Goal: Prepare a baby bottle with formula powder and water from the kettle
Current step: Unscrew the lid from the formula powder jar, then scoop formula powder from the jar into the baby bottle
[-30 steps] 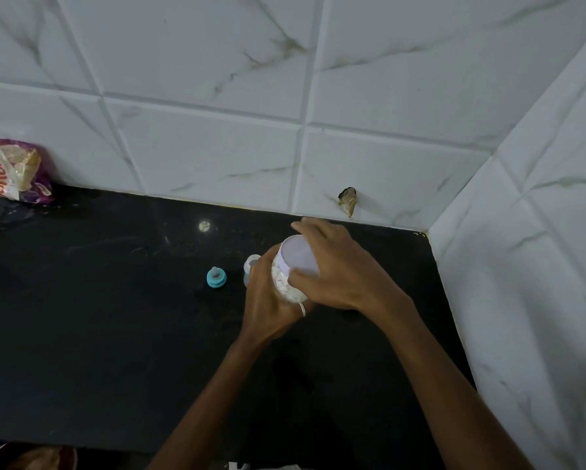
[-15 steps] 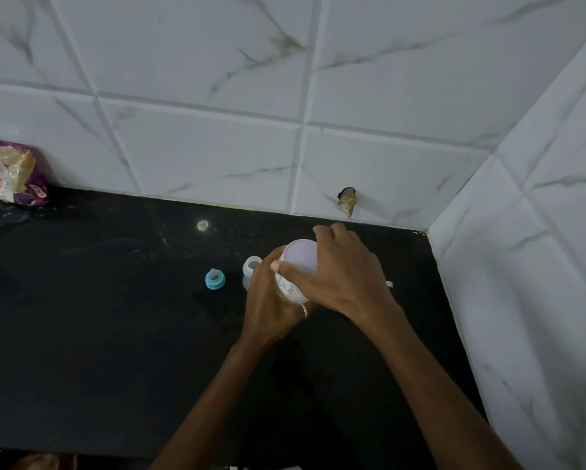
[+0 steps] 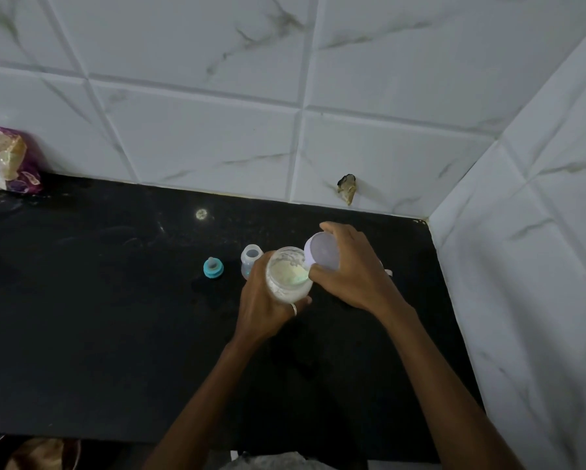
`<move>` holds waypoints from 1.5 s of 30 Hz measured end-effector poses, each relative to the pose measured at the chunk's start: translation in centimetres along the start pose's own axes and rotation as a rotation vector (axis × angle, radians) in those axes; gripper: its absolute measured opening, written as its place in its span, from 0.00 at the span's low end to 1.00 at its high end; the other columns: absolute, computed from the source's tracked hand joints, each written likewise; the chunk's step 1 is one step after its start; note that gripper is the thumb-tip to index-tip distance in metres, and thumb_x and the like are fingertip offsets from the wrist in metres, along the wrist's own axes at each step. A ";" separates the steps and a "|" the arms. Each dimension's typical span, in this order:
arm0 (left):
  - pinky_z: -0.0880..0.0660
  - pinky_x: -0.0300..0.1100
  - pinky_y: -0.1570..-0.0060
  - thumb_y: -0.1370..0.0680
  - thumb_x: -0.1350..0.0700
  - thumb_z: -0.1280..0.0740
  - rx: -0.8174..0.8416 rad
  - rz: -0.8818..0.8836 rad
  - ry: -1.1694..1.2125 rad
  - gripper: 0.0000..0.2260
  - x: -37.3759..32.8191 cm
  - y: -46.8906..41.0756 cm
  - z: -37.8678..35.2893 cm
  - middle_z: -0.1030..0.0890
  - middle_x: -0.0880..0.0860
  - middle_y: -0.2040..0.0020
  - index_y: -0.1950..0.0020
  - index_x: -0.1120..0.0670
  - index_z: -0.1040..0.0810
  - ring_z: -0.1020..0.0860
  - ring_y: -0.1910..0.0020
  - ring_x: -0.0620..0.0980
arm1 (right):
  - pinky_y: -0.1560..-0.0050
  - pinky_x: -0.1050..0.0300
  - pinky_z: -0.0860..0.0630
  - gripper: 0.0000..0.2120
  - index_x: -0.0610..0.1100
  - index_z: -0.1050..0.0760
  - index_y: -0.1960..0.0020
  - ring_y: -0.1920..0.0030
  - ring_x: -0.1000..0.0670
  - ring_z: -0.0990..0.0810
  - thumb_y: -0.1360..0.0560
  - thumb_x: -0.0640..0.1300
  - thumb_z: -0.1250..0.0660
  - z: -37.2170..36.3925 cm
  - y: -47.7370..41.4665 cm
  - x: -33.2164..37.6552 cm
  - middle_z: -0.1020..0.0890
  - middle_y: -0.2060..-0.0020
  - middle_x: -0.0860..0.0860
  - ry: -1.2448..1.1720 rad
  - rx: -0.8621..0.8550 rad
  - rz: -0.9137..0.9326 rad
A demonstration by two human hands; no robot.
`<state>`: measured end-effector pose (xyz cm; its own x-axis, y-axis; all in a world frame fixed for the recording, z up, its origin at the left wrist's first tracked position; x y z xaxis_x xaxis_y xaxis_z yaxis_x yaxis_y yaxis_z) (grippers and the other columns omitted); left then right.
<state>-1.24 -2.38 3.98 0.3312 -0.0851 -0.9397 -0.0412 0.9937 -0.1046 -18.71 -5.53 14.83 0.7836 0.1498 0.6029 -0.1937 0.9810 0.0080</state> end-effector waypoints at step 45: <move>0.24 0.56 0.36 0.29 0.52 0.21 -0.018 -0.084 -0.281 0.27 2.0 2.4 -0.4 0.20 0.52 0.35 0.32 0.54 0.24 0.21 0.34 0.52 | 0.60 0.56 0.29 0.06 0.40 0.22 0.46 0.48 0.47 0.23 0.22 0.37 0.35 -6.9 3.6 0.8 0.26 0.42 0.45 0.295 0.020 -0.015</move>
<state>-1.05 -0.20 1.70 0.5818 -0.1405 -0.8011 -0.0188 0.9824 -0.1859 -14.69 -1.03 9.81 0.9237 0.1673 0.3448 -0.1900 0.9812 0.0330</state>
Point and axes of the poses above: each hand's wrist, its own y-axis away from the middle knuckle, its own z-axis out of the back of the hand, x = y × z, the point moved 3 cm from there along -y, towards the middle knuckle
